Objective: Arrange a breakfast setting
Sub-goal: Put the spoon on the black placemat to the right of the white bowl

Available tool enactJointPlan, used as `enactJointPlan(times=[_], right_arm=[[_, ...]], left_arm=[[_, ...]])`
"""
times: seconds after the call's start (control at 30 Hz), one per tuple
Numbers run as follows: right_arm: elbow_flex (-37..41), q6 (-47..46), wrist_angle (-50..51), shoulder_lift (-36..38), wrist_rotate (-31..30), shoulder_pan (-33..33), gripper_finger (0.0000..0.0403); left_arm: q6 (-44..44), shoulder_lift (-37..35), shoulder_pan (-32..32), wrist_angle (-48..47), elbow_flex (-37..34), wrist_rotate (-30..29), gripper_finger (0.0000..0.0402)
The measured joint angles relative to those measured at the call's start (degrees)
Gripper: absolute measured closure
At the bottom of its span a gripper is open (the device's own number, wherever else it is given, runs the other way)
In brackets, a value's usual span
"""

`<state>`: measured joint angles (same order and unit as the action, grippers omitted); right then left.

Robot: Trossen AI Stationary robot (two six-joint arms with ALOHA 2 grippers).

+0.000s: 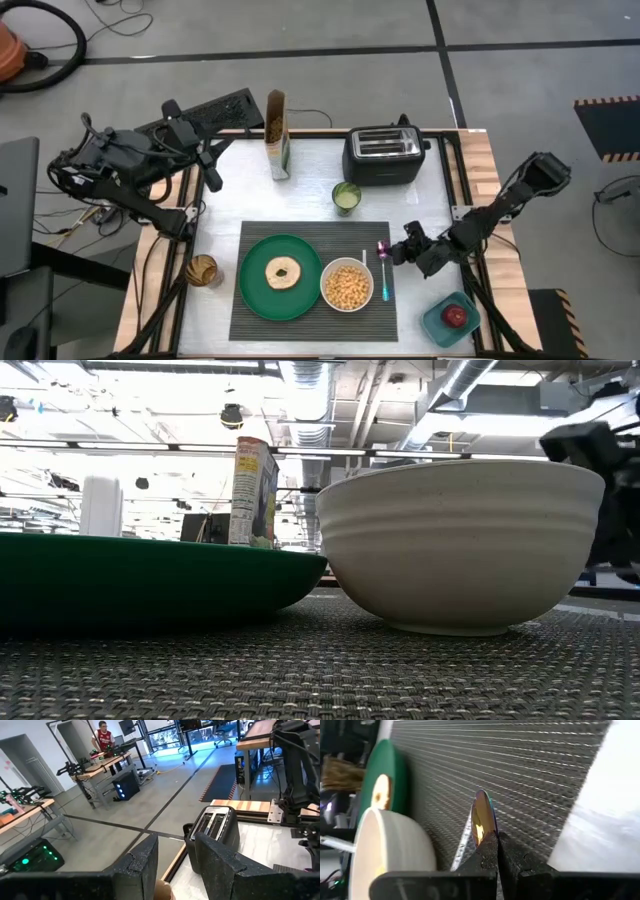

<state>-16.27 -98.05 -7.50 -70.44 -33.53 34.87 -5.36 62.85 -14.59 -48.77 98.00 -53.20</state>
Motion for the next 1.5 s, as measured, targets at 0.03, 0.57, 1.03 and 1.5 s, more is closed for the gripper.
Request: enactJointPlan(times=[0.03,0.57,1.03,1.5], right_arm=[[0.0,-0.6,-0.4,-1.1,0.0,0.0,0.0383],[-0.3,-2.3,-8.1,-8.6,0.6,0.0,0.0383],[-0.2,-3.5,-5.1,-8.6,2.4,0.0,0.0383],[-1.9,-4.2,-0.2,-8.8,2.7,0.0,0.0383]], left_arm=[[-0.1,0.0,0.0,0.0,0.0,-0.1,0.0285],[-1.1,0.0,0.0,-0.2,0.0,-1.5,0.0285],[-0.5,0.0,0.0,-0.2,0.0,-1.5,0.0285],[0.0,0.0,0.0,-0.2,0.0,-1.5,0.0285]])
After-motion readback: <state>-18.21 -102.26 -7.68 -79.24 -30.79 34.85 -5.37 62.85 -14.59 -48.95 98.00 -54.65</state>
